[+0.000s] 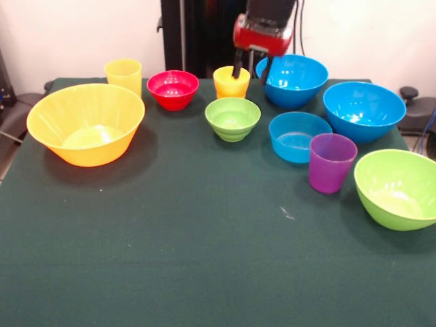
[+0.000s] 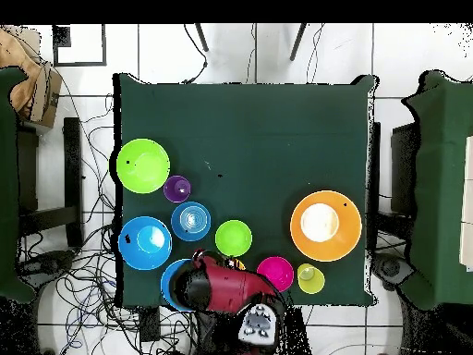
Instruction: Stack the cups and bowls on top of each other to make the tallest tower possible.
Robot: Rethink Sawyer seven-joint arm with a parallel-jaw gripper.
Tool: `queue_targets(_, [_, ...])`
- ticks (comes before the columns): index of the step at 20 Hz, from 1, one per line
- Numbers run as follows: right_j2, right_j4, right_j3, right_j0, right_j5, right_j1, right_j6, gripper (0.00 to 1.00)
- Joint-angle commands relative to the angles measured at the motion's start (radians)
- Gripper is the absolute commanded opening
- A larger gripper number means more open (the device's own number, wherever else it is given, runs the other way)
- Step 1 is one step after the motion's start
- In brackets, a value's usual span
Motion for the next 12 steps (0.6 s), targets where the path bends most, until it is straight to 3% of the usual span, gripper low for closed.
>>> queue_targets(1, [0.088,0.048,-0.246,-0.014,0.006,0.241,0.106,1.00])
queue_targets(6, [0.036,0.090,-0.384,0.040,0.086,0.326,0.116,1.00])
queue_targets(12, [0.014,0.123,-0.454,0.069,0.150,0.359,0.130,1.00])
